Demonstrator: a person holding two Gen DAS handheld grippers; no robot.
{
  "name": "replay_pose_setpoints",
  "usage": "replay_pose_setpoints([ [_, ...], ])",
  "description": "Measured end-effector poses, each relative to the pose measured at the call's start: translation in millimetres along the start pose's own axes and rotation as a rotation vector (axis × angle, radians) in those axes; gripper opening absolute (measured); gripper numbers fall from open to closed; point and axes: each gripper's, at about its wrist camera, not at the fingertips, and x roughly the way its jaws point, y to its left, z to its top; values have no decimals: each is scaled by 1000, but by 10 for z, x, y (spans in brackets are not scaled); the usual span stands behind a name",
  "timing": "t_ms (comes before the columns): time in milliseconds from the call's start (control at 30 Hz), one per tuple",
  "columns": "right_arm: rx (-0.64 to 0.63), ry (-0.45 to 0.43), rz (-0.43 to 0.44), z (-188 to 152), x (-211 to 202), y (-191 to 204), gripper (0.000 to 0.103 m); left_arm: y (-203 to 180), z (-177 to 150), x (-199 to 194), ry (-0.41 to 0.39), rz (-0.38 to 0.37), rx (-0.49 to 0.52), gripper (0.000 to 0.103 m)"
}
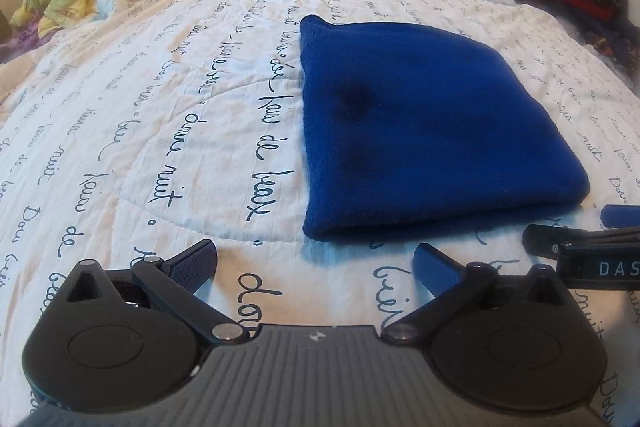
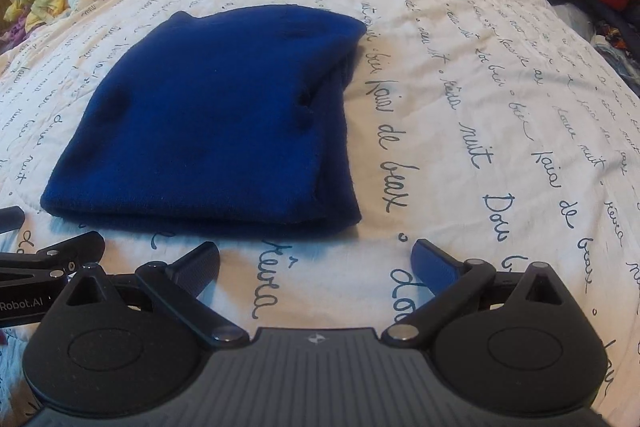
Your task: Fold small clothes
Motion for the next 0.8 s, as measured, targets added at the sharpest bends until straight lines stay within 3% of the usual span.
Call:
replay_pose_setpoints([
  [800,13,49,-13,30,-11,56,103,-23,19,-10,41,15,-11,103],
])
